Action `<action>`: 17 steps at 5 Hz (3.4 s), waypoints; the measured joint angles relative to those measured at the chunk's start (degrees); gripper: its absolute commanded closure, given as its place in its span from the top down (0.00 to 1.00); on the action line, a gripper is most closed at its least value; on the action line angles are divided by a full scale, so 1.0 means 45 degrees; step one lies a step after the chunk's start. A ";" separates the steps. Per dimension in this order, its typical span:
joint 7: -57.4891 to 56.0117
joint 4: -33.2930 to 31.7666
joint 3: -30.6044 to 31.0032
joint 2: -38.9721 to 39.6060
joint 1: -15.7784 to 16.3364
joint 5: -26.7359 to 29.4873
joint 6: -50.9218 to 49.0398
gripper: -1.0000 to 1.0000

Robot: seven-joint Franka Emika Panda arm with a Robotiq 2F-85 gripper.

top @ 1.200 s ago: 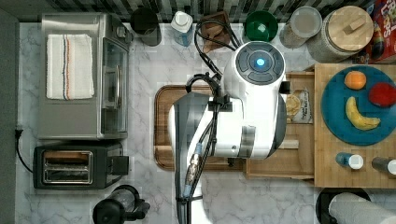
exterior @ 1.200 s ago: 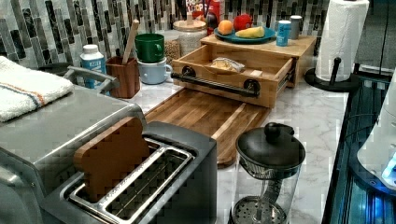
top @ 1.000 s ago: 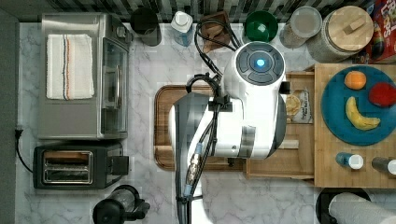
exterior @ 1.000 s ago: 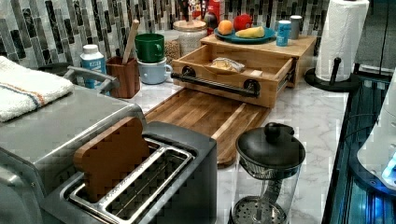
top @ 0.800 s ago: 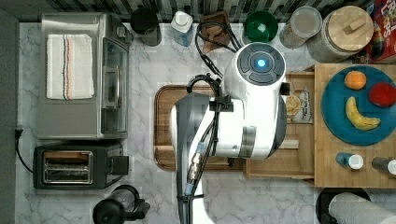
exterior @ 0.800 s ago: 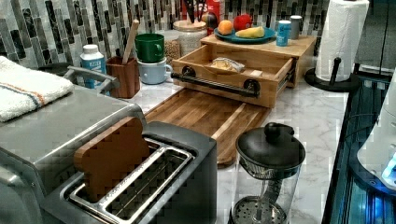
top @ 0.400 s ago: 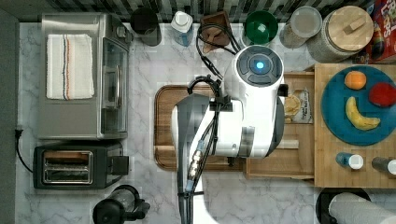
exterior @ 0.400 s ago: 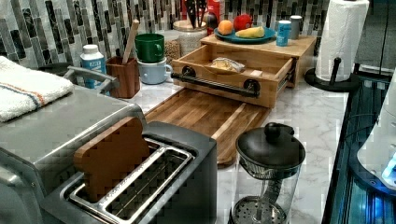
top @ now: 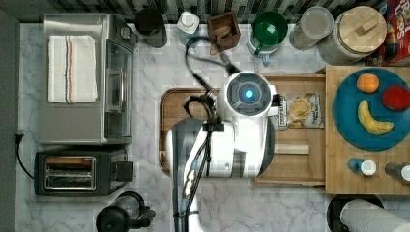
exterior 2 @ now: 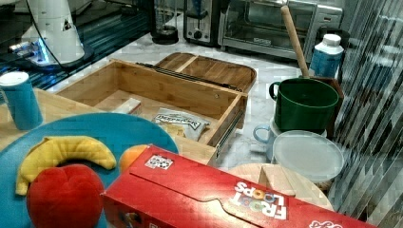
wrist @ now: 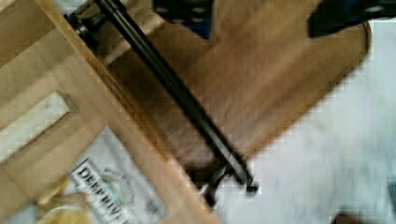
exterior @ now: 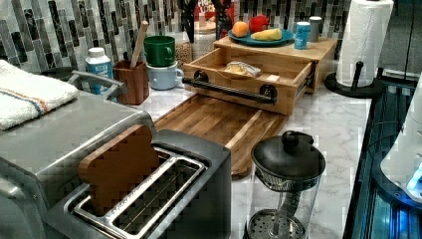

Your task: Close the drawer.

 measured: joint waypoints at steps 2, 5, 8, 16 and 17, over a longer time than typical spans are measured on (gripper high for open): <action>-0.3225 -0.1293 0.0649 -0.0300 0.0245 -0.0008 0.0762 0.00; -0.4798 -0.1691 0.1018 0.0772 0.0209 -0.0879 0.1638 0.00; -0.7776 -0.1766 0.0860 0.3179 -0.0142 -0.0249 0.2683 0.00; -1.3421 -0.1442 -0.0054 0.3536 -0.3249 -0.0325 0.4218 0.00; -1.3620 -0.0622 -0.0711 0.4037 -0.3510 -0.0324 0.3864 0.00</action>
